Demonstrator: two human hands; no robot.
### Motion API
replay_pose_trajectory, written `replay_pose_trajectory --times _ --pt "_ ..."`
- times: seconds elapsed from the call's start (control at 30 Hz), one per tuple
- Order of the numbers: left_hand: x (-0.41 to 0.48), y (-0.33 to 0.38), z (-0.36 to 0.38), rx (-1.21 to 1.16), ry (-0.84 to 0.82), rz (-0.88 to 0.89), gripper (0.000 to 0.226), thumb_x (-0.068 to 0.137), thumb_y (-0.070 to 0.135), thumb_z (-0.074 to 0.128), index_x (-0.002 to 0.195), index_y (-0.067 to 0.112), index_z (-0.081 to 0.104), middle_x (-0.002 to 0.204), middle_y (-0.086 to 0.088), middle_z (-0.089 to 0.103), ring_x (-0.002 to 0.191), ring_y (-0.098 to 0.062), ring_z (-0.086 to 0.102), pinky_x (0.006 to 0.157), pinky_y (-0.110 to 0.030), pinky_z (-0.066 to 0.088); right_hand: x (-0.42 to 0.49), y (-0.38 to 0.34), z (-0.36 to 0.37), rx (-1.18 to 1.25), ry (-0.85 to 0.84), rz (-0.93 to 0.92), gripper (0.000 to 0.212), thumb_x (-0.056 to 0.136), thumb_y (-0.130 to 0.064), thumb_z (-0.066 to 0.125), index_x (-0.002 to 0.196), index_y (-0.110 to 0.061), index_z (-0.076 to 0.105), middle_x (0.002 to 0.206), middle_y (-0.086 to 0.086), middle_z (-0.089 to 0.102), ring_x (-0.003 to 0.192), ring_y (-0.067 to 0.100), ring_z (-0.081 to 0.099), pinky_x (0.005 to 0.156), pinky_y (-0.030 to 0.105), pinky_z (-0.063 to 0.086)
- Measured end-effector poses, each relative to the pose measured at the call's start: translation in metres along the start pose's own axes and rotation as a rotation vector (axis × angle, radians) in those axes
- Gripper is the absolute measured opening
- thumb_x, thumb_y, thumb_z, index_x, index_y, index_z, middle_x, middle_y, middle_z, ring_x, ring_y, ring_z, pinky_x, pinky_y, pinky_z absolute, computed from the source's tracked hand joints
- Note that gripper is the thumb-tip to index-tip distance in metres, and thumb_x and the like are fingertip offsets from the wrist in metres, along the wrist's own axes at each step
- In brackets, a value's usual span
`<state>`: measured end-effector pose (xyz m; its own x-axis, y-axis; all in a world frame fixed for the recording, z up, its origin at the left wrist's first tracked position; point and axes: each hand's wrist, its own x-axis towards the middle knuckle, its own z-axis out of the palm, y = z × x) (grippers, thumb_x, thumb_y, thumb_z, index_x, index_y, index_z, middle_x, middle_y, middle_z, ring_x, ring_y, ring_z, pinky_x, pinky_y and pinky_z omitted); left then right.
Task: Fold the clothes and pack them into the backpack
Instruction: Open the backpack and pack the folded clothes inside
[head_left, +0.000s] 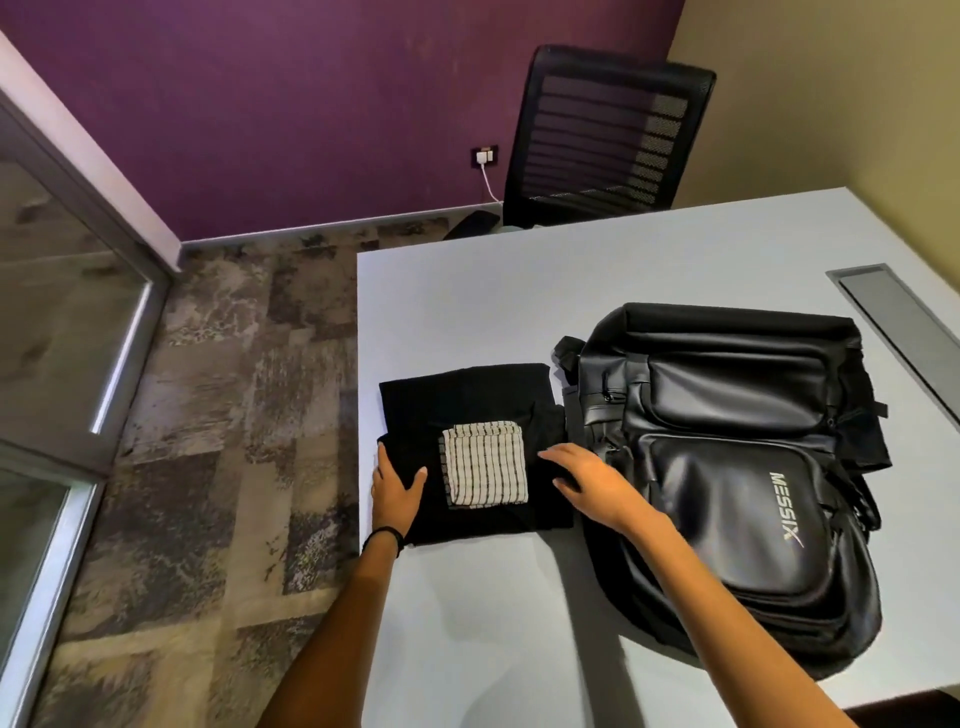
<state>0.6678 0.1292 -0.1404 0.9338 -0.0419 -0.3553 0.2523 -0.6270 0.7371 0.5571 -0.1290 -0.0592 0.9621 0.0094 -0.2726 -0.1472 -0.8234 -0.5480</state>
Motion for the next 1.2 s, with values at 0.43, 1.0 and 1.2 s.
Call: replay_pose_trajectory --times 0.43,1.0,1.2 --pt "0.01 0.006 -0.003 -0.319 -0.048 -0.102 0.075 0.091 0.028 0.06 0.15 0.019 0.014 0.153 -0.004 0.028 0.139 -0.024 0.03 0.115 -0.039 0.028 0.049 -0.019 0.072 -0.215 -0.188 0.002 0.066 0.098 -0.041 0.035 0.149 -0.018 0.0 0.155 0.011 -0.016 0.144 0.026 -0.014 0.115 0.043 -0.003" --pt "0.021 0.031 0.007 -0.504 -0.043 -0.225 0.063 0.084 0.035 0.066 0.138 0.015 0.041 0.135 -0.003 0.051 0.127 -0.022 0.046 0.105 -0.036 0.038 0.059 -0.018 0.08 -0.094 -0.197 0.013 0.115 0.055 -0.089 -0.014 0.149 -0.024 -0.001 0.156 0.006 -0.014 0.144 0.021 -0.01 0.112 0.04 -0.01" --pt "0.008 0.04 0.003 -0.374 -0.036 -0.115 0.059 0.086 0.029 0.066 0.138 0.014 0.041 0.139 -0.006 0.049 0.13 -0.025 0.045 0.103 -0.031 0.038 0.059 -0.029 0.082 -0.11 -0.215 0.013 0.11 0.06 -0.089 -0.003 0.149 -0.024 -0.002 0.157 0.007 -0.014 0.145 0.021 -0.01 0.112 0.044 -0.012"
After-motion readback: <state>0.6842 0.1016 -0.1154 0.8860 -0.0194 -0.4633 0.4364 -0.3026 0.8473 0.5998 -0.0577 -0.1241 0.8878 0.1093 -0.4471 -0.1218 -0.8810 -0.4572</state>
